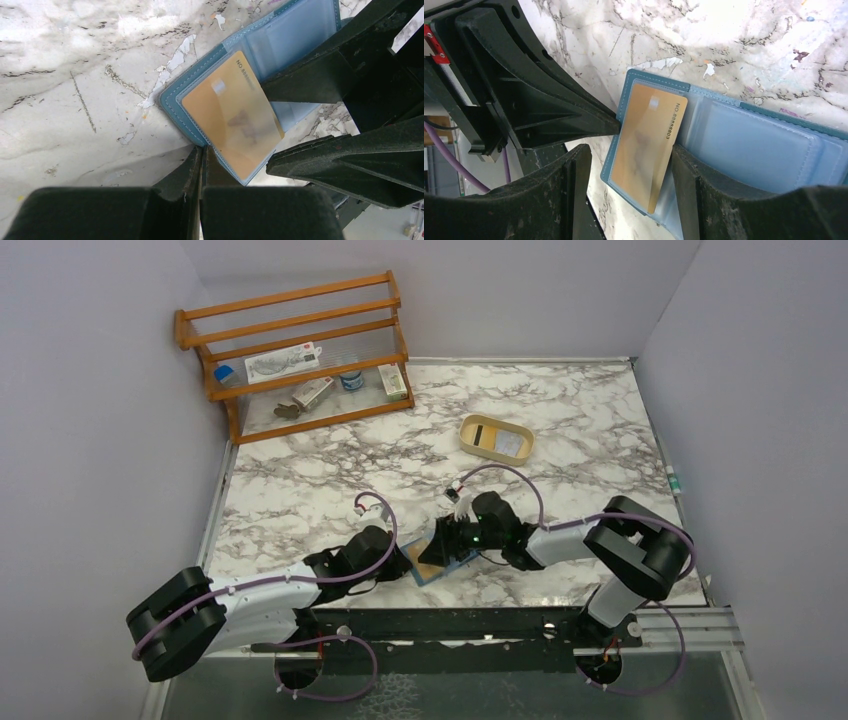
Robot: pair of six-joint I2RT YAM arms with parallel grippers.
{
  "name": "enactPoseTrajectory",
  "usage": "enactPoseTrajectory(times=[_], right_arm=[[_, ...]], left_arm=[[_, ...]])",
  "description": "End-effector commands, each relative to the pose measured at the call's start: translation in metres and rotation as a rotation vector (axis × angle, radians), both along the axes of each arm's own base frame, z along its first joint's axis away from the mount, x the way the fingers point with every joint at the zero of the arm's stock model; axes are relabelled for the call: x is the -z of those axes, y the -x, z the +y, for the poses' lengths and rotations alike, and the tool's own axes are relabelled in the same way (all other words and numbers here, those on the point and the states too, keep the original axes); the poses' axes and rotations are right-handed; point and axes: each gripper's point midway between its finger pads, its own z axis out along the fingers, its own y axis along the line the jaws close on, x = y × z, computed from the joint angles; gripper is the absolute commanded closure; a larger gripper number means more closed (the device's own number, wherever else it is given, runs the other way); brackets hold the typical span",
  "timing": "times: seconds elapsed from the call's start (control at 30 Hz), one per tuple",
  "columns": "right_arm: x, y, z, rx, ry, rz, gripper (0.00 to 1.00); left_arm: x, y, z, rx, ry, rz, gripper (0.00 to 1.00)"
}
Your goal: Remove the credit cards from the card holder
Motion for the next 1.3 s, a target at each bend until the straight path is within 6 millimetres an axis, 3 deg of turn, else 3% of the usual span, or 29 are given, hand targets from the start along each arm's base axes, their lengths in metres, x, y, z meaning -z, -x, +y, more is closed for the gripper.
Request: enactPoseTrajectory(times=[0.0,0.27,0.53,0.67,0.87,1.03,1.27], right_arm=[[0.007,0.051,0.000,-0.197,0.006,0.127,0.36],[-0.005,0.068,0.002,-0.308,0.033,0.144,0.35],[0.004,0.096,-0.024,-0.340,0.087,0.219,0.34],[-0.001,0.104,-0.024,-0.351,0.026,0.252,0.34],[-0.003,0.079,-0.005,-0.207,-0.002,0.260,0.34],[0.000,0.058,-0.001,-0.099,0.037,0.223,0.34],[0.014,0.057,-0.012,-0.139,0.100,0.150,0.33]], left_arm=[[0.000,-0.006,0.002,-0.021,-0.003,-0.022,1.00],[-0.008,-0.015,-0.002,-0.025,-0.011,-0.052,1.00],[-0.026,-0.029,-0.006,-0.040,0.001,-0.098,1.00],[-0.030,-0.032,-0.011,-0.038,0.012,-0.102,1.00],[-0.031,-0.030,-0.018,-0.026,0.040,-0.085,1.00],[-0.033,-0.030,-0.016,-0.033,0.038,-0.086,1.00],[-0.032,-0.021,-0.010,-0.007,0.033,-0.068,1.00]])
